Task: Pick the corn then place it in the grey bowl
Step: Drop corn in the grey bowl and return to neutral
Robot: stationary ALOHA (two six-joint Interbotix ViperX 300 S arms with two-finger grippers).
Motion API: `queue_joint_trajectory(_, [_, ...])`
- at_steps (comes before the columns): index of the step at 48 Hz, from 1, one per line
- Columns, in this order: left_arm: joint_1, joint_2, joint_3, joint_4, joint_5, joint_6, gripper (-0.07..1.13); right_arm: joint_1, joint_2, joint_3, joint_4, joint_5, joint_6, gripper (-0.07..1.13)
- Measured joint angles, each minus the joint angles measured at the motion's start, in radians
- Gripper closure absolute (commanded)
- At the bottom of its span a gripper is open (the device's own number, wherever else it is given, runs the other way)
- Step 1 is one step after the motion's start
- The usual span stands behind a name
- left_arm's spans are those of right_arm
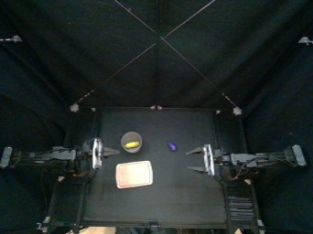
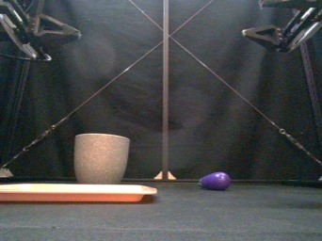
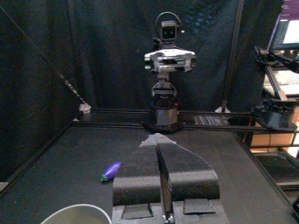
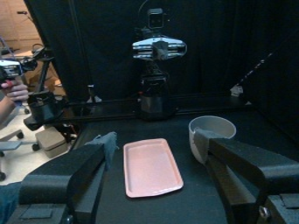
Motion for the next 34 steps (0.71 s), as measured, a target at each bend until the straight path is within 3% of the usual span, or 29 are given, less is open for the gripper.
queue_joint_trajectory(34, [0.003,0.0,0.0,0.0,0.002,0.0,1.09,-0.003,-0.005,0.028,-0.008,0.0,-0.002,0.03])
